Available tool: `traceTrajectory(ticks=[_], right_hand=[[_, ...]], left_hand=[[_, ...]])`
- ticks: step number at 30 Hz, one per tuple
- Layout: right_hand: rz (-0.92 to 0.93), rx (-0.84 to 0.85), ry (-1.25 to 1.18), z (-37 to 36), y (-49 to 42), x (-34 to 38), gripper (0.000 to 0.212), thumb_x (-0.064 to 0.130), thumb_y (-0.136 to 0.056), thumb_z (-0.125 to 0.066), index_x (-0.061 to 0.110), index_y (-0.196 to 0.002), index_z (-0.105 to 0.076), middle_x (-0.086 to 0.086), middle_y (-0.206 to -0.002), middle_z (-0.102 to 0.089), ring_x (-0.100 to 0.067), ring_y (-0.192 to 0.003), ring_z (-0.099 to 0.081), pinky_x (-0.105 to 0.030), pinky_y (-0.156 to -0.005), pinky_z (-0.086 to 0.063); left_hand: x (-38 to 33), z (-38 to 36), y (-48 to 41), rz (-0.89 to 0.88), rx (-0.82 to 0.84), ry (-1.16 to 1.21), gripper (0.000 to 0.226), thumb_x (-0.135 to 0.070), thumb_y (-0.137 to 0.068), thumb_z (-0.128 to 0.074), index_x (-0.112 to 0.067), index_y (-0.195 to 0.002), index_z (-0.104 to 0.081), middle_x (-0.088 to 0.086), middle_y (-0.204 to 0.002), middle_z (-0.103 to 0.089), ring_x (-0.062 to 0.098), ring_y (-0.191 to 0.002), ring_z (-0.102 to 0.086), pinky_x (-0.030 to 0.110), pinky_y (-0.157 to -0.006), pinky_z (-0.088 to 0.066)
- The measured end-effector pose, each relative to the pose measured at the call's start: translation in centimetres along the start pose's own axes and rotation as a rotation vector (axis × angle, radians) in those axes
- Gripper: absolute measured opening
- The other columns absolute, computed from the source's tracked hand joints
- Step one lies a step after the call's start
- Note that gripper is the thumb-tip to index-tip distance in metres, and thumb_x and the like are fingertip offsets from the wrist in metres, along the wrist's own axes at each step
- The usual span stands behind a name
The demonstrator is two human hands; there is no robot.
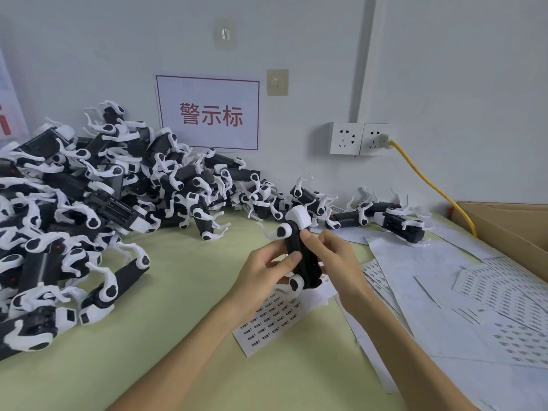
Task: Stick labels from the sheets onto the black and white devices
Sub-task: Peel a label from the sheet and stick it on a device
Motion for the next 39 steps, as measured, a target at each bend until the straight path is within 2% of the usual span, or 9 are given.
traceTrajectory(ticks=[6,9,13,18,22,27,31,36,39], right_hand=[[-0.131,0.187,-0.251,0.9,-0.3,-0.1,0.048,0.043,-0.096,-0.064,-0.005,-0.099,-0.057,-0.009,-0.095,-0.064,-0.025,-0.089,-0.058,-0.037,-0.083,-0.044],[-0.112,0.176,-0.244,0.8,-0.2,-0.1,0.025,0.028,-0.104,-0.054,0.007,-0.097,-0.065,-0.006,-0.087,-0.068,-0.022,-0.084,-0.060,-0.028,-0.066,-0.048],[-0.017,0.160,-0.187,0.1,0.0,0.1,0.021,0.027,-0.106,-0.052,0.008,-0.103,-0.060,-0.003,-0.090,-0.070,-0.017,-0.079,-0.063,-0.031,-0.074,-0.050],[0.037,0.213,0.053,-0.1,0.2,0.1,0.019,0.028,-0.103,-0.058,0.024,-0.121,-0.062,0.009,-0.113,-0.068,-0.001,-0.094,-0.067,-0.030,-0.089,-0.052],[0.041,0.203,0.205,0.0,0.1,-0.4,0.022,0.034,-0.103,-0.056,0.029,-0.124,-0.061,0.007,-0.122,-0.066,-0.011,-0.109,-0.065,-0.032,-0.096,-0.051],[-0.039,0.389,1.017,0.5,-0.4,-3.2,0.078,0.057,-0.091,-0.067,0.030,-0.154,-0.031,0.005,-0.157,-0.039,-0.020,-0.142,-0.039,-0.044,-0.116,-0.027],[-0.025,0.414,0.944,0.8,-0.7,-3.8,0.074,0.053,-0.088,-0.072,0.030,-0.149,-0.039,0.005,-0.151,-0.046,-0.017,-0.135,-0.045,-0.038,-0.111,-0.035],[0.022,0.344,0.796,0.8,-0.8,-2.9,0.068,0.033,-0.085,-0.080,0.030,-0.145,-0.047,0.006,-0.137,-0.057,-0.015,-0.121,-0.055,-0.032,-0.098,-0.046],[0.076,0.238,0.645,1.2,-1.1,-2.0,0.059,0.027,-0.089,-0.076,0.032,-0.142,-0.050,0.005,-0.132,-0.062,-0.015,-0.114,-0.061,-0.029,-0.089,-0.048]], left_hand=[[-0.2,0.3,0.3,0.032,0.086,0.090,0.029,-0.027,-0.102,-0.058,-0.022,-0.128,-0.068,0.008,-0.120,-0.074,0.029,-0.110,-0.071,0.024,-0.071,-0.056],[-0.2,0.4,0.1,0.050,0.126,0.163,0.036,-0.032,-0.100,-0.057,-0.022,-0.133,-0.065,0.017,-0.126,-0.070,0.039,-0.109,-0.066,0.030,-0.068,-0.054],[0.0,0.6,-0.2,0.065,0.066,0.302,0.034,-0.037,-0.100,-0.059,-0.030,-0.131,-0.068,0.010,-0.123,-0.072,0.022,-0.100,-0.067,0.033,-0.074,-0.052],[0.2,1.8,-0.9,0.130,-0.163,0.413,0.049,-0.049,-0.092,-0.057,-0.016,-0.128,-0.067,0.016,-0.115,-0.075,0.029,-0.103,-0.073,0.035,-0.085,-0.056],[0.7,2.9,-1.5,0.219,-0.332,0.401,0.051,-0.060,-0.081,-0.062,-0.010,-0.089,-0.064,-0.002,-0.062,-0.067,0.019,-0.078,-0.066,0.027,-0.069,-0.047],[1.7,3.9,-1.6,0.346,-0.522,0.355,0.045,-0.053,-0.090,-0.070,-0.014,-0.111,-0.070,0.002,-0.101,-0.079,0.014,-0.073,-0.067,0.030,-0.067,-0.043],[1.8,3.6,-1.4,0.405,-0.501,0.411,0.046,-0.050,-0.086,-0.074,-0.012,-0.112,-0.073,0.005,-0.109,-0.075,0.018,-0.080,-0.063,0.029,-0.062,-0.039],[1.2,3.4,-1.6,0.414,-0.308,0.499,0.031,-0.053,-0.085,-0.069,-0.026,-0.077,-0.081,-0.002,-0.090,-0.077,0.014,-0.075,-0.062,0.031,-0.072,-0.041],[0.9,4.1,-1.3,0.381,-0.212,0.669,0.038,-0.046,-0.087,-0.072,-0.024,-0.118,-0.075,0.003,-0.105,-0.072,0.015,-0.089,-0.069,0.034,-0.089,-0.050]])
Point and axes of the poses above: each hand's wrist, its own y-axis away from the middle knuckle, its own z-axis out of the back of the hand, x = y × z, the point moved 1 cm from there along -y, towards the middle knuckle
